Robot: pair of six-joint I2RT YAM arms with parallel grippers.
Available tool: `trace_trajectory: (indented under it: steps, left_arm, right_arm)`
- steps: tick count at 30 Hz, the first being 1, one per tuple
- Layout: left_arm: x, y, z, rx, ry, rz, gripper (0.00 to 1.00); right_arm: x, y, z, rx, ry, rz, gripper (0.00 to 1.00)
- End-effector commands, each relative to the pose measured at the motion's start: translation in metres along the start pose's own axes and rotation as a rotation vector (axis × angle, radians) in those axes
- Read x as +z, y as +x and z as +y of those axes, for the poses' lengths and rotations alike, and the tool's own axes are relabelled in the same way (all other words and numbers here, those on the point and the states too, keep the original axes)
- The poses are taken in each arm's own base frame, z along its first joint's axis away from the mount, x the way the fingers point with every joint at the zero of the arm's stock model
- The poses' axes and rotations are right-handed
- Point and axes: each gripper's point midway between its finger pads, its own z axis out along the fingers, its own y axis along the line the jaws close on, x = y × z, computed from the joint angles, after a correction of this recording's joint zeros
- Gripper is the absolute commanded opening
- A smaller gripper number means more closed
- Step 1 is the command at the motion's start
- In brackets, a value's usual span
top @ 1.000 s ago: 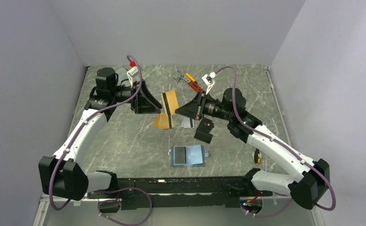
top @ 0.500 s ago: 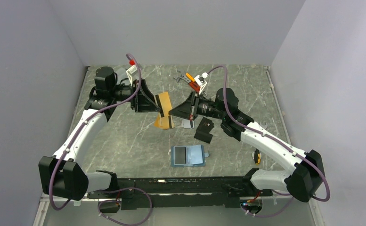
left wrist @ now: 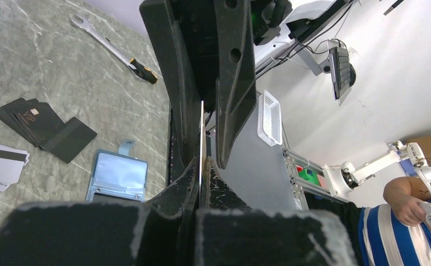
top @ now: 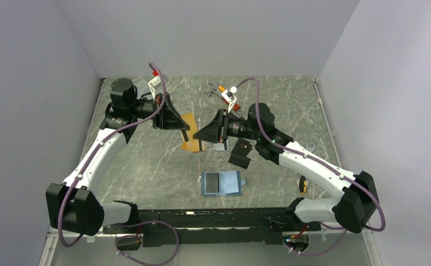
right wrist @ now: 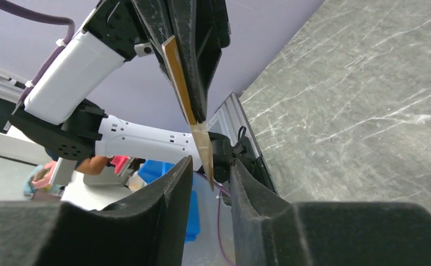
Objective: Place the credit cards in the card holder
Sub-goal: Insert the credit card into the card holder.
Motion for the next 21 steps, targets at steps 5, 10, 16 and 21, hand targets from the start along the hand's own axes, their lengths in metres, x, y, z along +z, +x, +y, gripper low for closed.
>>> trace_trajectory:
  steps: [5,10,16,21]
  left_arm:
    - [-0.002,0.004,-0.02,0.067,0.045,0.026,0.0]
    - [-0.002,0.006,-0.023,0.076,0.047,0.028,0.0]
    - [-0.002,0.005,-0.024,0.082,0.048,0.029,0.0]
    - [-0.002,0.006,-0.027,0.087,0.048,0.029,0.0]
  right_arm:
    - [0.004,-0.046,0.041,-0.171,-0.078,-0.04,0.36]
    - [0.012,-0.056,0.049,-0.18,-0.115,-0.037,0.34]
    - [0.017,-0.051,0.048,-0.145,-0.151,-0.022,0.24]
    - [0.014,-0.044,0.041,-0.126,-0.129,-0.016,0.0]
